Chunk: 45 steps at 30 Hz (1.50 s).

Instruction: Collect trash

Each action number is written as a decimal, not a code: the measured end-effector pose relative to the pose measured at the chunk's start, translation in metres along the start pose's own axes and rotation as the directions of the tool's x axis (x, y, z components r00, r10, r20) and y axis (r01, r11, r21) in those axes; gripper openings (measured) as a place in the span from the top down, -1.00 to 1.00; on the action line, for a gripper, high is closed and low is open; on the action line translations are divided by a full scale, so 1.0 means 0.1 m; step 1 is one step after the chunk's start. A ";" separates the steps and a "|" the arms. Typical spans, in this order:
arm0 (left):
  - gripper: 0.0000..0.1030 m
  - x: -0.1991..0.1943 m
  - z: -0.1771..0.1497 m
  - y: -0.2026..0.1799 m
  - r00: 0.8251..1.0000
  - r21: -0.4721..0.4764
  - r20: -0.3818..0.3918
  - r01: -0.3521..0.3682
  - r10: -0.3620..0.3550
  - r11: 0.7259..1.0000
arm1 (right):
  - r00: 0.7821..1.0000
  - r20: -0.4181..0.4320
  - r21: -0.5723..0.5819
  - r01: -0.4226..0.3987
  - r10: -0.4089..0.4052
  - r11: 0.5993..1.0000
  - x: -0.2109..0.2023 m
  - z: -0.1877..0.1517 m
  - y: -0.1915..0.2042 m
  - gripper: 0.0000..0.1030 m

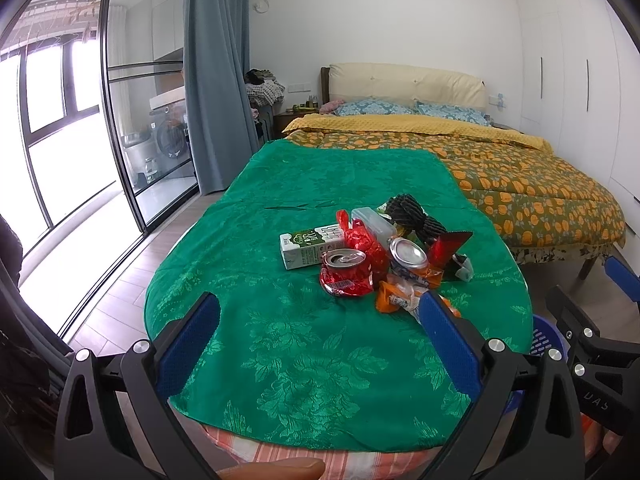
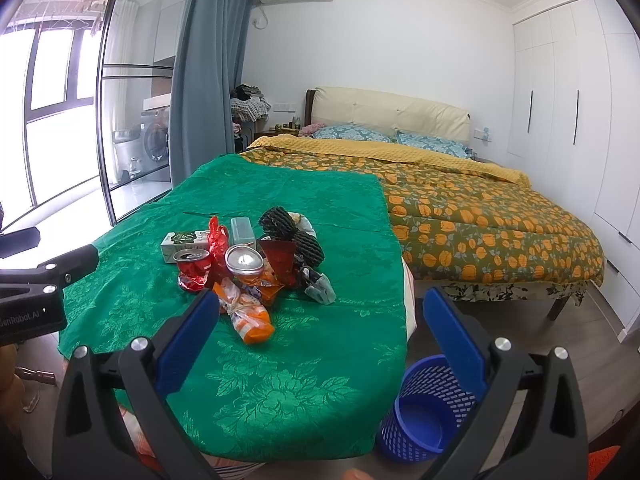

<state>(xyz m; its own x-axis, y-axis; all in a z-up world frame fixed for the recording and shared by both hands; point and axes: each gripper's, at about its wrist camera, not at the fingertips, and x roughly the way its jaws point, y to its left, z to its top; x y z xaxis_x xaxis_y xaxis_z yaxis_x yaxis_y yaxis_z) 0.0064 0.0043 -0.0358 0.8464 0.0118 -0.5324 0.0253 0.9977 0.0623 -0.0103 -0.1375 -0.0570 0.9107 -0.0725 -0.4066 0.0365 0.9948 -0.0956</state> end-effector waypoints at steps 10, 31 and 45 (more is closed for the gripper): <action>-0.92 -0.01 0.01 -0.01 1.000 0.002 -0.002 -0.002 0.002 1.000 | 1.000 0.002 0.001 0.000 0.000 1.000 0.00 0.00 -0.01 -0.91; -0.92 -0.02 0.04 -0.04 1.000 0.007 -0.006 -0.006 0.006 1.000 | 1.000 0.003 0.005 0.002 -0.002 1.000 -0.01 0.00 -0.01 -0.91; -0.92 -0.01 0.03 -0.05 1.000 0.007 -0.008 -0.007 0.007 1.000 | 1.000 0.004 0.007 0.002 -0.002 1.000 -0.01 0.00 -0.02 -0.91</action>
<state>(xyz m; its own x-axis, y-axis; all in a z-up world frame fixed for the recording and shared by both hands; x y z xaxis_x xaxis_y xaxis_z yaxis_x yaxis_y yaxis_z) 0.0072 -0.0008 -0.0331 0.8425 0.0190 -0.5384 0.0234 0.9971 0.0719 -0.0117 -0.1390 -0.0567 0.9123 -0.0745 -0.4027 0.0413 0.9950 -0.0904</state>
